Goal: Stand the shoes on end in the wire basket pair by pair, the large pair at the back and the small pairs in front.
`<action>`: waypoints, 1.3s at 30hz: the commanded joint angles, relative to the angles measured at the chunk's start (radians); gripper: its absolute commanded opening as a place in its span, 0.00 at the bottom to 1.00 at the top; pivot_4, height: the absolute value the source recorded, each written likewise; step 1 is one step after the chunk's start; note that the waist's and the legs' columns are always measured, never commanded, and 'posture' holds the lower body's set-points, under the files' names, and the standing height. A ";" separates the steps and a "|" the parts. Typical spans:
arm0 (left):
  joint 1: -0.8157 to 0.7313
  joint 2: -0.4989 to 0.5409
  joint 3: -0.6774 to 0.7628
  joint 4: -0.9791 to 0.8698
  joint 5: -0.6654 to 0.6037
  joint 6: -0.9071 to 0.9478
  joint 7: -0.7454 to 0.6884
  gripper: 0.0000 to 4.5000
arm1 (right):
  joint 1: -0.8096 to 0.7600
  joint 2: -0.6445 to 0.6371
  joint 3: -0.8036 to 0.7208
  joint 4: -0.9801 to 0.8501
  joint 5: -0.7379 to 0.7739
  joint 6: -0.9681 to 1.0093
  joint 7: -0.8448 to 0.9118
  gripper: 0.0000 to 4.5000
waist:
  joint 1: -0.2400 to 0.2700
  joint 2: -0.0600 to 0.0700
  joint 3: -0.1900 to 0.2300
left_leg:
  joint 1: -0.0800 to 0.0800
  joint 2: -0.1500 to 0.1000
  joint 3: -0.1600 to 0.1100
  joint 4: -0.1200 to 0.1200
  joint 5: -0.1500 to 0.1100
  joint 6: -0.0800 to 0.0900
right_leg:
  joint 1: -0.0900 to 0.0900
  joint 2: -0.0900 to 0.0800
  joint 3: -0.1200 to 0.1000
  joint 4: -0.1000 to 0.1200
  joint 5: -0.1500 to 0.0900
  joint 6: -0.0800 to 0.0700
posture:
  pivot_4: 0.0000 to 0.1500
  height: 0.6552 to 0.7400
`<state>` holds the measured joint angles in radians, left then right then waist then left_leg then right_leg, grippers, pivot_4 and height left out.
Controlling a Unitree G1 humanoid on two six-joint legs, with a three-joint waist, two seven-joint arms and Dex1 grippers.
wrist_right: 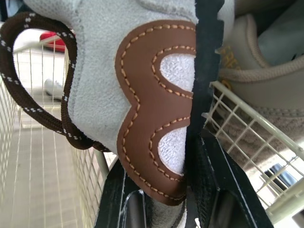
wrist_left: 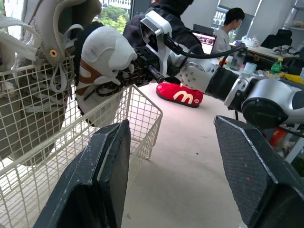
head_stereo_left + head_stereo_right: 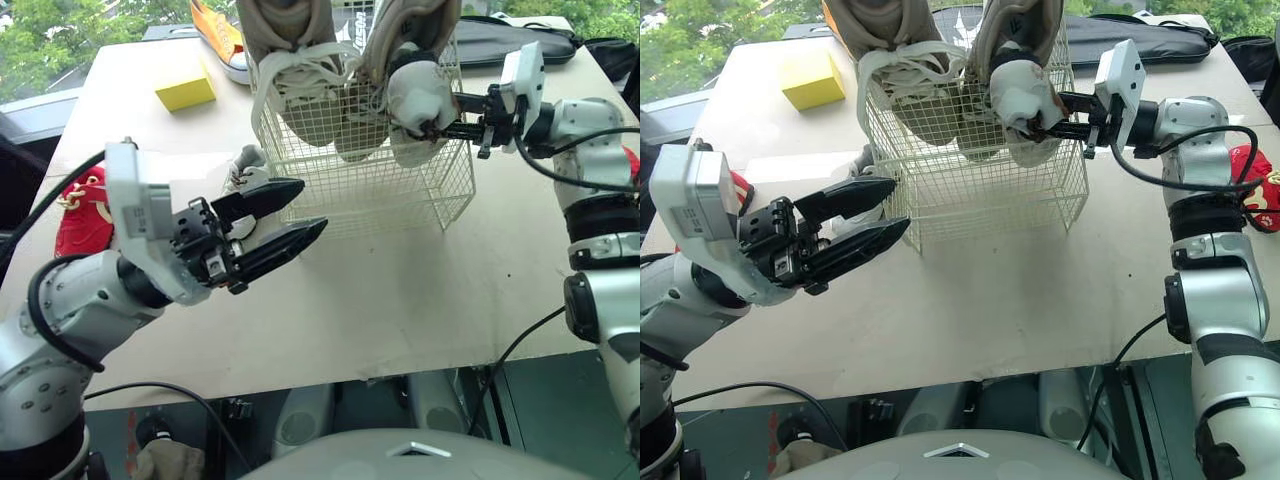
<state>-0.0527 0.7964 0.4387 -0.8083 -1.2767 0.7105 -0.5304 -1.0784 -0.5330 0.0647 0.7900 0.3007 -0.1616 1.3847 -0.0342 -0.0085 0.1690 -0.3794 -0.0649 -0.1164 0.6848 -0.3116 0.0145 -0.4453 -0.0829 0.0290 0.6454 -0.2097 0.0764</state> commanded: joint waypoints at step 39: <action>0.248 -0.098 -0.018 0.323 0.526 -0.146 0.199 0.69 | 0.723 -0.294 -0.407 -1.325 0.518 0.799 -0.366 0.99 | 0.034 0.002 -0.001 | 0.000 0.000 0.000 -0.001 0.000 0.000 | 0.001 0.000 0.000 -0.001 0.001 -0.001 | 1.00 1.00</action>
<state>0.2024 0.6842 0.4575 -0.5002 -0.8265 0.5869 -0.3241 -0.3630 -0.8161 -0.3187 -0.4586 0.7575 0.6033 1.0452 0.0002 -0.0060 0.1677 -0.3788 -0.0647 -0.1168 0.6842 -0.3116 0.0146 -0.4436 -0.0832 0.0286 0.6443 -0.2088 0.0751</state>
